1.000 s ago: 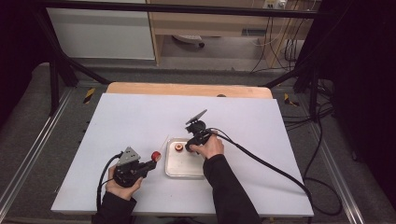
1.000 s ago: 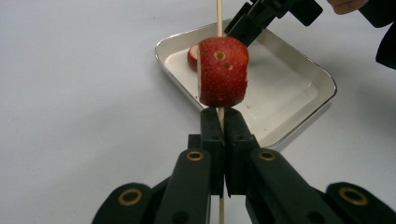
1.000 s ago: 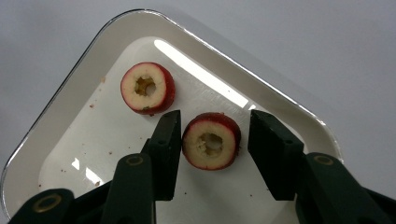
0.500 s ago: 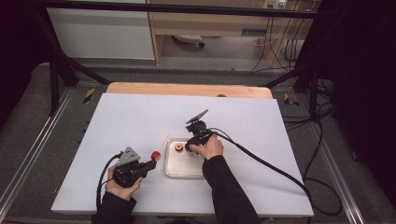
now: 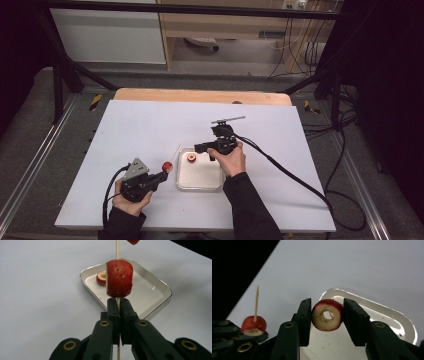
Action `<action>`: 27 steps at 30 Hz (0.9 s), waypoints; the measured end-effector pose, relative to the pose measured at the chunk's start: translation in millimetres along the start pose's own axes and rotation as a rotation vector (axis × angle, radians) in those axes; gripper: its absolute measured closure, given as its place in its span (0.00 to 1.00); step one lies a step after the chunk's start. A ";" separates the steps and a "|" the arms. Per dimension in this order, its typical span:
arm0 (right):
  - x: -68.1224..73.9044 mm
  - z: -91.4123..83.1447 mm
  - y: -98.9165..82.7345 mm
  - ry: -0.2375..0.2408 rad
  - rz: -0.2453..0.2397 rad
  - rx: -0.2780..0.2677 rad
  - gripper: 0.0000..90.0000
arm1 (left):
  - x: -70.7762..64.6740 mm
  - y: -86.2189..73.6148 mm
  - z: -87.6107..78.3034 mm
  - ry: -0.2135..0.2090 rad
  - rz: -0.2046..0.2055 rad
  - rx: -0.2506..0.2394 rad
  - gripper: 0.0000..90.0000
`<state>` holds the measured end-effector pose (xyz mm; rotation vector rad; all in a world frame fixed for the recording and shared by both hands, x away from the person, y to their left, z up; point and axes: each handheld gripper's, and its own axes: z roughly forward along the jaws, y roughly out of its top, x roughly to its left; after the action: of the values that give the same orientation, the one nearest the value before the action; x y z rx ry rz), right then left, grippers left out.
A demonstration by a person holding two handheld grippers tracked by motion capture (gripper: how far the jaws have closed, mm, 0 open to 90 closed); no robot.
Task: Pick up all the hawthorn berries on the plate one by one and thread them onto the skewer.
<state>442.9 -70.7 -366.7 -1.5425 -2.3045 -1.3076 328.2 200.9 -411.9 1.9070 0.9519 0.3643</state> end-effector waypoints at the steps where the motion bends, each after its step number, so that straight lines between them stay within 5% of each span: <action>1: -0.6 -2.0 -1.3 0.017 0.015 -0.029 0.67 | -0.7 0.1 -0.6 -0.001 0.000 -0.004 0.98; 11: -2.2 -9.6 -22.3 0.177 0.128 -0.277 0.67 | -7.0 0.6 -3.1 -0.004 -0.011 -0.025 0.98; 27: 11.4 -1.5 -45.1 0.285 0.223 -0.602 0.67 | -16.0 2.4 -1.5 -0.026 -0.091 -0.034 0.98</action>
<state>401.2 -69.4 -387.4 -1.5516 -1.5924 -2.1091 318.0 189.3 -406.9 1.8269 1.0059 0.2993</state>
